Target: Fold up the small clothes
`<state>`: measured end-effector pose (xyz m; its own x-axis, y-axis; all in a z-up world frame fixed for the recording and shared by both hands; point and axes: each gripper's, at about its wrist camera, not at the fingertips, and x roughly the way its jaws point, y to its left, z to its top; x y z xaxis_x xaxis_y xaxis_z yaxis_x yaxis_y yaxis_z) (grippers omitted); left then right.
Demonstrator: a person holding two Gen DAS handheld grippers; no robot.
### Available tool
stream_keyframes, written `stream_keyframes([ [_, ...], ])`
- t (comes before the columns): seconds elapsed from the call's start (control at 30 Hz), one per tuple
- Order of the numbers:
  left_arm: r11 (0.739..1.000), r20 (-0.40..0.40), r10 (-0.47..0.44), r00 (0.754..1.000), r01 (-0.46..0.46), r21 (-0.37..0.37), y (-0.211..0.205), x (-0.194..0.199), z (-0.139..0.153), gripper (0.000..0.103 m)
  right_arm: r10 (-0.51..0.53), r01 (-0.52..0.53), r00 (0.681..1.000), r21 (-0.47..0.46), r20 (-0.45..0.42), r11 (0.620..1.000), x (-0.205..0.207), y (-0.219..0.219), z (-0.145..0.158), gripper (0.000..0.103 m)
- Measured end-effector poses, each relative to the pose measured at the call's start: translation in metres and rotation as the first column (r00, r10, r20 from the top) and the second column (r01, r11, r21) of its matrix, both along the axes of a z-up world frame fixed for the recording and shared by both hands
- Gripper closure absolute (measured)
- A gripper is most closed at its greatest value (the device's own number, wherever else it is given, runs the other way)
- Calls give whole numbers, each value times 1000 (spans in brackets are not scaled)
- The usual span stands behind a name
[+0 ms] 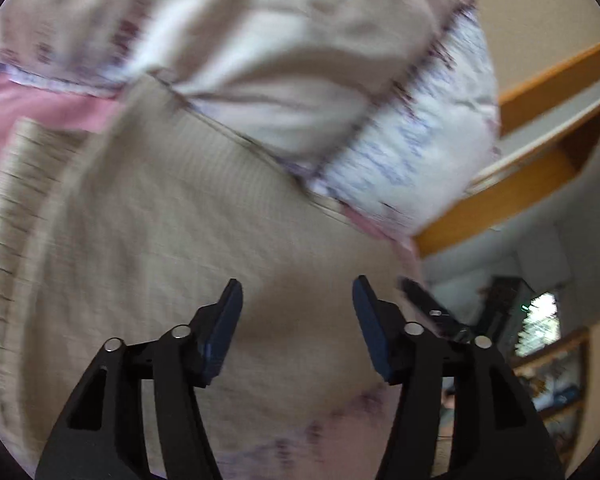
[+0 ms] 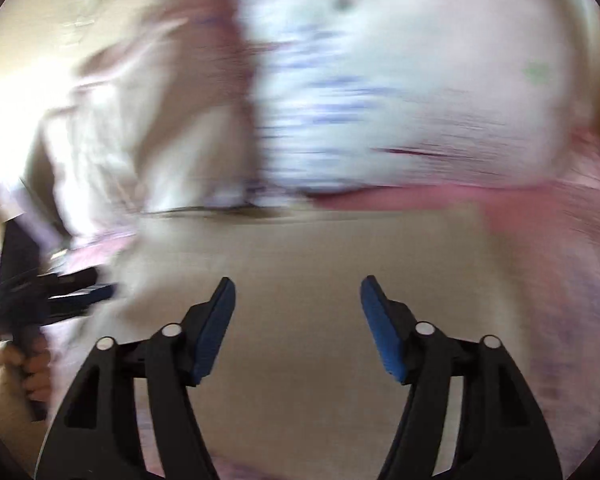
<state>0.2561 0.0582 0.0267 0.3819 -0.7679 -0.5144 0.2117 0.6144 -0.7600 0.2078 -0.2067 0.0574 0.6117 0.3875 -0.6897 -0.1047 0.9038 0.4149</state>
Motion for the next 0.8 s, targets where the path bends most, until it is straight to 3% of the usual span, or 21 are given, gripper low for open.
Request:
stream_keyframes([
  [0.1,998,-39,-63,997,62,-28,-24,7,-11,40,72,-65,995,98,-72,993,13,16,-13,35],
  [0.17,998,-71,-57,996,58,4,-29,11,-22,41,37,-28,989,62,-141,998,18,13,-29,35],
  [0.2,999,-75,-53,996,53,-1,-28,13,-24,44,24,-15,988,66,-152,998,17,6,-35,37],
  [0.23,999,-70,-48,996,47,-6,-23,13,-25,45,23,-11,989,88,-144,996,16,-1,-36,46],
  [0.3,1000,-54,-21,998,22,20,-13,11,-21,45,-19,32,990,93,-141,995,8,-17,-32,47],
  [0.33,999,-46,-8,999,9,36,-7,11,-20,45,-43,52,989,66,-138,996,4,-21,-30,46],
  [0.43,995,-27,31,999,-29,93,12,6,-12,44,-136,129,986,-76,-91,989,-13,-35,-18,31],
  [0.5,987,17,62,998,-64,150,17,1,-2,34,-164,154,985,-141,-58,978,-26,-46,-13,29],
  [0.57,957,85,96,992,-115,268,21,-3,6,26,-177,153,981,-234,-85,960,-25,-52,-22,21],
  [0.6,943,83,96,992,-118,313,21,-2,4,26,-191,145,971,-281,-143,949,-23,-55,-34,21],
  [0.67,924,40,88,995,-97,371,21,-2,-7,26,-193,152,972,-270,-131,951,-31,-63,-36,21],
  [0.8,901,75,80,994,-104,421,18,-6,-9,26,-204,163,966,-239,-157,957,-38,-78,-31,21],
])
